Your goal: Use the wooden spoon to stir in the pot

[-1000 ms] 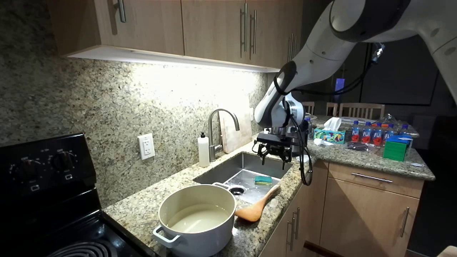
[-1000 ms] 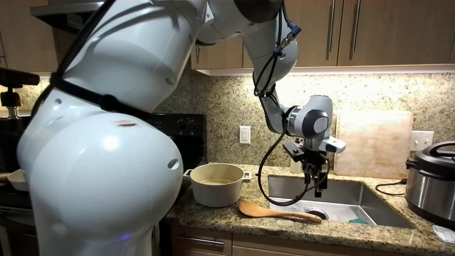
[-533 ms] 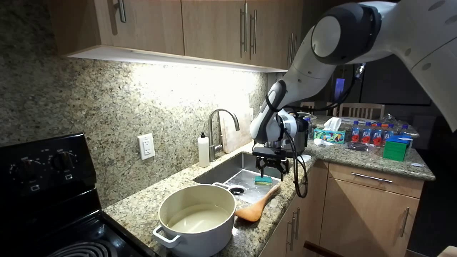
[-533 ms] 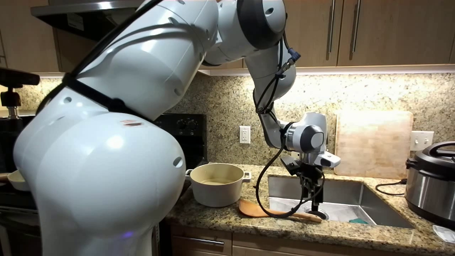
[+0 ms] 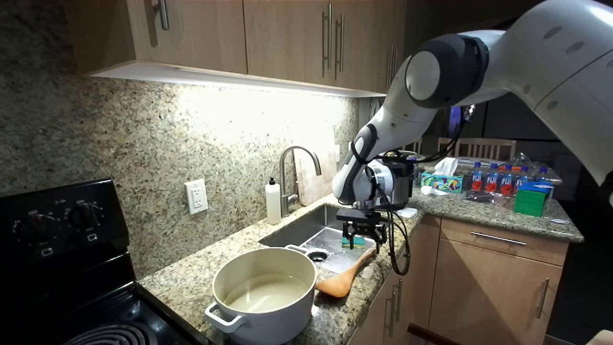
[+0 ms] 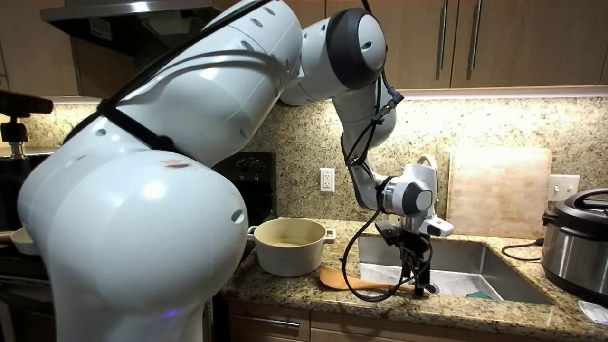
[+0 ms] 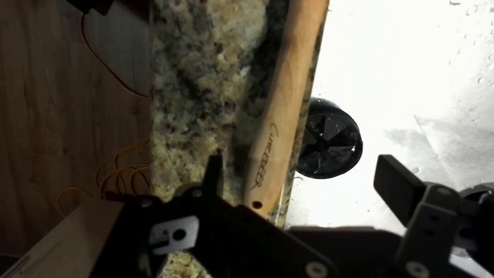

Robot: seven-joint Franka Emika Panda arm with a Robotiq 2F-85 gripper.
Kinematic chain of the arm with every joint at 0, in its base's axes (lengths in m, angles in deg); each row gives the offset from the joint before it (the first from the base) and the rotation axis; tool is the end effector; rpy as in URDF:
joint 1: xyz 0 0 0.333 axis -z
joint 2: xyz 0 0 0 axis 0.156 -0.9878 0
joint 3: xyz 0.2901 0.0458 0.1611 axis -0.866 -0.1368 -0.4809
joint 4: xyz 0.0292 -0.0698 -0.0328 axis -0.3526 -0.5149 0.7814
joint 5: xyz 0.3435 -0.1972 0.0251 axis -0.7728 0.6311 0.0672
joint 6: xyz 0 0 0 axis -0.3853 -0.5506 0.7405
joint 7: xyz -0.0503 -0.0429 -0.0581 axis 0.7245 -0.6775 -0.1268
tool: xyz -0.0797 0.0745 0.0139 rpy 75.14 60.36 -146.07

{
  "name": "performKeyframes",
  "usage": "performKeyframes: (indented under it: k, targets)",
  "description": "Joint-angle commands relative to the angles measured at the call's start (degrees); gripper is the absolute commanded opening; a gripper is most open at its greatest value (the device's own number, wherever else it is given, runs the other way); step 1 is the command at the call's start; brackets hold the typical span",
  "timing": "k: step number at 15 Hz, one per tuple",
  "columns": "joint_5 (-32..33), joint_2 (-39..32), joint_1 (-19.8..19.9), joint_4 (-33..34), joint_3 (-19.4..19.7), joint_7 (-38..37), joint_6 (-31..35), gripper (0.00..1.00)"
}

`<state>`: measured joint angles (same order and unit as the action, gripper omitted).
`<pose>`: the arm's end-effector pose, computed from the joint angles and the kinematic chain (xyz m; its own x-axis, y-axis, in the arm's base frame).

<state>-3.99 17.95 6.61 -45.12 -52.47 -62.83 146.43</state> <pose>0.6571 -0.0861 0.1411 0.5739 -0.8190 -0.0011 -0.8171 -0.5726 0.0673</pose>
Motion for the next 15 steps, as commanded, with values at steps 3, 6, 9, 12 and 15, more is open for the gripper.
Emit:
performKeyframes:
  k: [3,6,9,12,15]
  targets:
    - [-0.38,-2.43,0.37,3.42,-0.15,-0.97,-3.44,0.75]
    - [-0.45,-2.66,0.33,3.54,-0.22,-0.77,-2.73,0.6]
    - [-0.48,-2.3,0.37,3.41,-0.17,-0.67,-3.13,0.42]
    - [-0.33,-2.18,0.31,3.42,-0.02,-0.63,-3.61,0.24]
    - [-0.18,-2.1,0.2,3.36,0.08,-0.57,-3.7,0.05]
